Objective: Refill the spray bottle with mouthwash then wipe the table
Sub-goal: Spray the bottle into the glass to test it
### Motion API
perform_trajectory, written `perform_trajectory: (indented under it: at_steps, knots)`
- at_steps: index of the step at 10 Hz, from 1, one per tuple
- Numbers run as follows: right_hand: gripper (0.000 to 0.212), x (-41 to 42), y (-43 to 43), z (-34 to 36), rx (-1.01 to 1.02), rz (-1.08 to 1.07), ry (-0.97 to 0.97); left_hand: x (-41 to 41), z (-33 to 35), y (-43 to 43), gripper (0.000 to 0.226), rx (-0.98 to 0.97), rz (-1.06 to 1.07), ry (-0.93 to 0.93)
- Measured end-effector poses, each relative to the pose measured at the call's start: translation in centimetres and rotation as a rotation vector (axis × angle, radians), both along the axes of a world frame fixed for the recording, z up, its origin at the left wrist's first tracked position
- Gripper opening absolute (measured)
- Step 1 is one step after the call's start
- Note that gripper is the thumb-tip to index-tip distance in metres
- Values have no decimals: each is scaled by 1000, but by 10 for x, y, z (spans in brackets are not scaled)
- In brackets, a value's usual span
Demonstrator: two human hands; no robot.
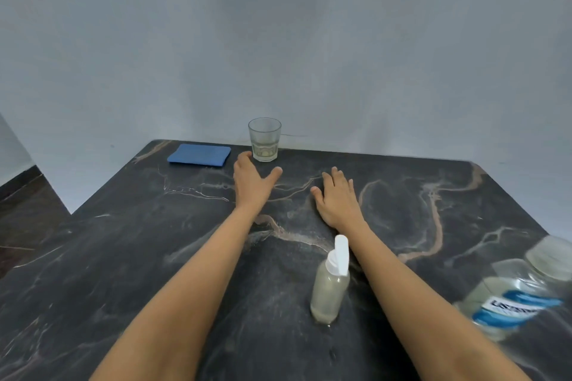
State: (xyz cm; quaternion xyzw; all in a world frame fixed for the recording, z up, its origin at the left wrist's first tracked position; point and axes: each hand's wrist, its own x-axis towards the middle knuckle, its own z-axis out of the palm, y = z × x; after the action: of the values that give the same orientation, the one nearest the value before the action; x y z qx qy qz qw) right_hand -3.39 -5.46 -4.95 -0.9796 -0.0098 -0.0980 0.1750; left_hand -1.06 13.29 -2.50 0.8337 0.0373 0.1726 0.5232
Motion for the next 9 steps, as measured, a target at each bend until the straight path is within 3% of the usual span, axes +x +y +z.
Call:
perform_trajectory:
  at_steps: [2, 5, 7, 8, 9]
  knots:
    - [60, 15, -2, -7, -66, 13, 38, 65, -1, -6, 102, -40, 41, 6]
    - [61, 17, -4, -11, -82, 11, 26, 119, -1, -18, 84, -156, 110, -7]
    - [54, 15, -3, -8, -40, 11, 17, 89, 6, -13, 81, -214, 155, -42]
    - [49, 9, -3, -3, 40, 40, 6, 63, 13, -6, 81, -191, 118, -55]
    - [41, -7, -7, 9, 309, 127, 5, 12, 20, 7, 79, -160, 112, -68]
